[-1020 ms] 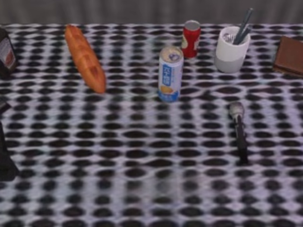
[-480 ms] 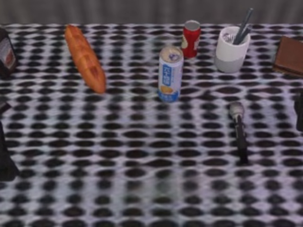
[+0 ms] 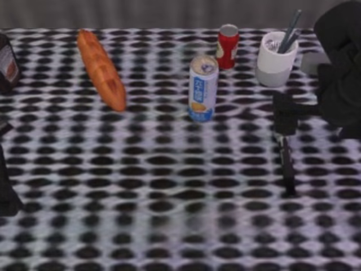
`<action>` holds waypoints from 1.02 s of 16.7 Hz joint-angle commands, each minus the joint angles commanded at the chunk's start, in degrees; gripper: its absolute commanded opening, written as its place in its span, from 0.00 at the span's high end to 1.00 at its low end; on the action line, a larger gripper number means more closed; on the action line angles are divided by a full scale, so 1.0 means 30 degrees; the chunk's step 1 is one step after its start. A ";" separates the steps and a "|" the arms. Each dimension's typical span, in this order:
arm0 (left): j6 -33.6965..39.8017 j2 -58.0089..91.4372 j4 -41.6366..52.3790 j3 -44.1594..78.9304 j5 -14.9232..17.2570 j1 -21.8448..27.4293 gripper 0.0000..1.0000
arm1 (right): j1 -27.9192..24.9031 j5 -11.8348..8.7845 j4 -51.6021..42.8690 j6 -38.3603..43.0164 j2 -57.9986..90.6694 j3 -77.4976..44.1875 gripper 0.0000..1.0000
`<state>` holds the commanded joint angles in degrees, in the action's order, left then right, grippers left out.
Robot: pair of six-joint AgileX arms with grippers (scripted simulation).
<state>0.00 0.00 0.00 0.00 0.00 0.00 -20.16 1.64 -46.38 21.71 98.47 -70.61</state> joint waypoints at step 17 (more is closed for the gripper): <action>0.0000 0.0000 0.0000 0.0000 0.0000 0.0000 0.00 | -0.0865 0.0254 0.0597 0.0906 0.6374 -0.1856 0.00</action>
<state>0.00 0.00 0.00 0.00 0.00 0.00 -22.76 2.40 -44.59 24.43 117.59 -76.17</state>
